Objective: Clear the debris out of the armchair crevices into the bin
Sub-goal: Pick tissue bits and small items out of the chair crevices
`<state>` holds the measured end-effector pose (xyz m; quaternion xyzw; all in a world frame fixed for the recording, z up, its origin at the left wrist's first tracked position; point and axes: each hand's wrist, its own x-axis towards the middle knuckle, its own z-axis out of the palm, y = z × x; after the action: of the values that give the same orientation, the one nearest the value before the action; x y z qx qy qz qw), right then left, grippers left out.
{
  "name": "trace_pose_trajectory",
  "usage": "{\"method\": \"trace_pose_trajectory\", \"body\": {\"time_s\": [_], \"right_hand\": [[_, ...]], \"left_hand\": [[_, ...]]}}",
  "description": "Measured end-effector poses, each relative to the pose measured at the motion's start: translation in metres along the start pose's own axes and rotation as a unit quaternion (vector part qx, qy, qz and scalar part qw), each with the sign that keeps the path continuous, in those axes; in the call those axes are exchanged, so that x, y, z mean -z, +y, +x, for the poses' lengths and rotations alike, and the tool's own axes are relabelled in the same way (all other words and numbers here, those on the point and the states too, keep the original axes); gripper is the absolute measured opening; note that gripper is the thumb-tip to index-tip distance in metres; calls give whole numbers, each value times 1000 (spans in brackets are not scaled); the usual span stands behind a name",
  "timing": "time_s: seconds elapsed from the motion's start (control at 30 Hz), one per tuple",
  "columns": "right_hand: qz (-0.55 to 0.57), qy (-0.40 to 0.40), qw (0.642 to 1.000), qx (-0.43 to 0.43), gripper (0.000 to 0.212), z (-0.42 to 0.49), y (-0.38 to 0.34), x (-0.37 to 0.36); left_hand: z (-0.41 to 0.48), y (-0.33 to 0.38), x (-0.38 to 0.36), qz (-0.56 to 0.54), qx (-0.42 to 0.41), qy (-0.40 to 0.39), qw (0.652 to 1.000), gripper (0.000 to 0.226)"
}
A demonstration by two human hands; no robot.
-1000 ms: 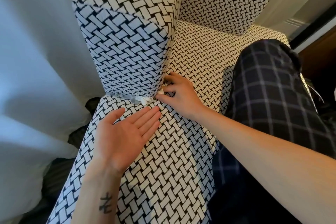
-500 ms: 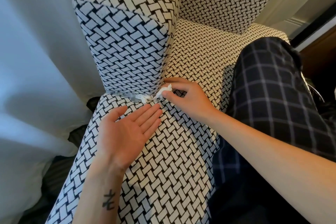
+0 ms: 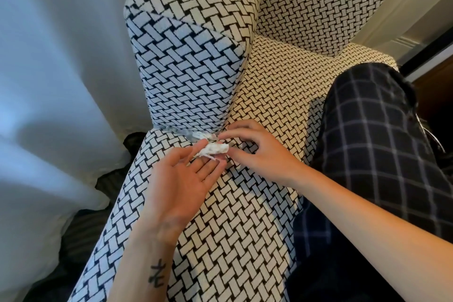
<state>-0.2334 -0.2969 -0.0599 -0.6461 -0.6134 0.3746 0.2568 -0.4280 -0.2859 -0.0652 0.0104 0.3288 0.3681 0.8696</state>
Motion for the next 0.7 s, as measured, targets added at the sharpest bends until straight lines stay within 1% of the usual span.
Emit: {"method": "trace_pose_trajectory", "body": {"time_s": [0.13,0.27,0.37,0.47,0.57,0.67,0.7], "right_hand": [[22,20,999,19,23,-1,-2,0],[-4,44,999,10,22,7,-3,-1],[-37,27,999,-9,27,14,-2,-1],[-56,7,998,2,28,16,-3,-3],[-111,5,994,14,31,18,-4,-5],[-208,-1,977,49,35,21,-6,-7],[-228,3,972,60,33,21,-6,-9]], "left_hand": [[1,-1,-1,8,-9,1,1000,40],[2,-1,2,57,-41,9,997,35],[2,-1,3,88,-64,6,994,29],[2,-2,4,116,-69,4,991,17],[2,-1,6,136,-76,5,988,16],[2,-2,5,139,-84,8,987,23],[2,-2,5,140,-88,8,986,25]]}}
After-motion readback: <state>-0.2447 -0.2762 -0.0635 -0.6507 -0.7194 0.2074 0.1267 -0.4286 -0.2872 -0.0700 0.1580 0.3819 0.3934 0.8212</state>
